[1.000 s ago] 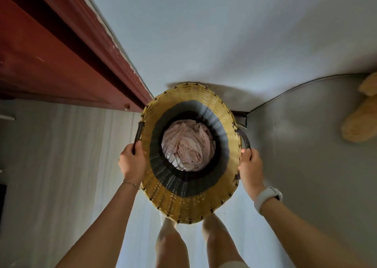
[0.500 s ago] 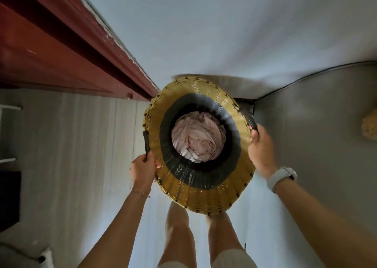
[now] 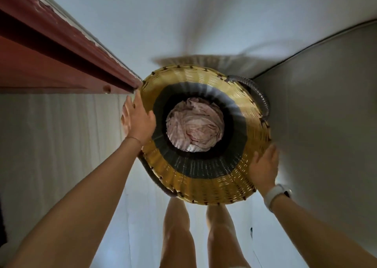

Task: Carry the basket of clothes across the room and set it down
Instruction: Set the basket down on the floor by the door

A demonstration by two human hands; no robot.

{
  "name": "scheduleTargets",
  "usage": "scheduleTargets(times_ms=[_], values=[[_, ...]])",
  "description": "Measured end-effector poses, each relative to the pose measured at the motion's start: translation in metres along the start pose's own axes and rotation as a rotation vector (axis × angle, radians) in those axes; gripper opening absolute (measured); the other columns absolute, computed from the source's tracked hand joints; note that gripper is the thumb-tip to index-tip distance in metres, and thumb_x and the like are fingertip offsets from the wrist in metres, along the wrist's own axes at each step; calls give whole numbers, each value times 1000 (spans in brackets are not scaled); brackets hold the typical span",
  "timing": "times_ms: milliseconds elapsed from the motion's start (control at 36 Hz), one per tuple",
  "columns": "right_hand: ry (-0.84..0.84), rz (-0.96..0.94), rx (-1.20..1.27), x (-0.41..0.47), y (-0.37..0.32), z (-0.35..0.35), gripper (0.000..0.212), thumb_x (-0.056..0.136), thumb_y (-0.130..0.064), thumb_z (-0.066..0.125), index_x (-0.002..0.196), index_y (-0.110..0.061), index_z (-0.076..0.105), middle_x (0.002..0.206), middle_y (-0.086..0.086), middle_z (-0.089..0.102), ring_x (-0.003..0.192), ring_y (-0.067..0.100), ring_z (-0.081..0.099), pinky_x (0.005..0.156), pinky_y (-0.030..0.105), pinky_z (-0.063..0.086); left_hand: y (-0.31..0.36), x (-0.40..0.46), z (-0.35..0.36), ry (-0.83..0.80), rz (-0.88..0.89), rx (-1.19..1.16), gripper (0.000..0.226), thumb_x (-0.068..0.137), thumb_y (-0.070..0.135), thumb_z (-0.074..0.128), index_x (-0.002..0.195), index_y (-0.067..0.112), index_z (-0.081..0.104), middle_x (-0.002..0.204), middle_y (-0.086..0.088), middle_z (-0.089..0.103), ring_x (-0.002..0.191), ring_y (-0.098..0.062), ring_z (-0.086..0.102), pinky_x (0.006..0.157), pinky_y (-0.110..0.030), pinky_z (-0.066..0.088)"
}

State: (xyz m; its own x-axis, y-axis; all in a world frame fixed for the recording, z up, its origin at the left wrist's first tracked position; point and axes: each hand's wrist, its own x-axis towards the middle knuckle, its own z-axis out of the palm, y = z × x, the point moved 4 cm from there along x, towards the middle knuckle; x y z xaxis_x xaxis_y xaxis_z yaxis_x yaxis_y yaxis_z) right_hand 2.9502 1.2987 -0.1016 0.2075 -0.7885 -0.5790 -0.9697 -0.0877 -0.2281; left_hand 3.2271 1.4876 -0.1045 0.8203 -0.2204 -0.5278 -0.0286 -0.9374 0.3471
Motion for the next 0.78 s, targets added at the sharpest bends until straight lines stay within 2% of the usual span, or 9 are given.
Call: scheduleTargets(times_ms=[56, 111, 194, 278, 389, 556, 667, 778], values=[[-39, 138, 91, -6, 21, 16, 61, 94, -22, 38, 146, -11, 6, 154, 19, 18, 137, 43, 27, 112, 57, 25, -1, 20, 6, -6, -14, 20, 70, 91, 22, 45, 149, 18, 6, 160, -14, 4, 146, -35, 9, 115, -54, 16], [-74, 190, 215, -10, 32, 26, 60, 93, -23, 39, 145, -16, 9, 151, 18, 27, 132, 43, 35, 109, 55, 31, -2, 32, 10, -9, -54, -37, 68, 92, 20, 42, 149, 16, 5, 160, -15, 4, 146, -35, 9, 115, -51, 16], [-14, 178, 256, -10, 40, 29, 51, 92, -24, 42, 139, -15, 26, 141, 17, 40, 125, 42, 44, 105, 52, 38, 0, 37, 17, 2, -84, -64, 61, 94, 19, 39, 148, 16, 13, 152, -22, 22, 139, -39, 25, 111, -50, 26], [22, 159, 249, -9, 35, 25, 41, 94, -24, 39, 133, -12, 34, 135, 16, 45, 118, 39, 48, 101, 48, 42, 1, 30, 18, 55, -78, -66, 46, 94, 18, 39, 140, 15, 31, 138, -23, 36, 127, -38, 38, 103, -48, 36], [60, 68, 233, 1, 12, 9, 35, 94, -19, 36, 127, -7, 41, 127, 18, 48, 109, 39, 52, 94, 45, 45, -10, 18, 11, 79, -106, -17, 34, 95, 16, 37, 126, 1, 42, 131, -23, 43, 122, -35, 41, 100, -44, 37], [90, -109, 214, 24, -32, -20, 33, 94, -14, 37, 124, -6, 47, 122, 18, 50, 109, 33, 51, 87, 32, 38, -55, -5, -2, 125, -294, -101, 32, 93, 12, 42, 120, -5, 47, 123, -28, 53, 111, -43, 53, 92, -48, 43], [91, -242, 102, 53, -64, -20, 32, 92, -11, 38, 120, -4, 50, 121, 20, 50, 107, 34, 51, 92, 44, 45, -71, -25, -2, 141, -397, -143, 35, 94, 18, 41, 121, -4, 49, 122, -28, 58, 109, -46, 55, 91, -47, 44], [97, -323, 13, 74, -83, -14, 28, 90, -6, 38, 111, 1, 55, 115, 24, 53, 100, 39, 53, 87, 48, 46, -81, -36, 6, 139, -458, -175, 37, 95, 19, 41, 123, -5, 49, 125, -28, 58, 113, -47, 54, 95, -47, 43]])
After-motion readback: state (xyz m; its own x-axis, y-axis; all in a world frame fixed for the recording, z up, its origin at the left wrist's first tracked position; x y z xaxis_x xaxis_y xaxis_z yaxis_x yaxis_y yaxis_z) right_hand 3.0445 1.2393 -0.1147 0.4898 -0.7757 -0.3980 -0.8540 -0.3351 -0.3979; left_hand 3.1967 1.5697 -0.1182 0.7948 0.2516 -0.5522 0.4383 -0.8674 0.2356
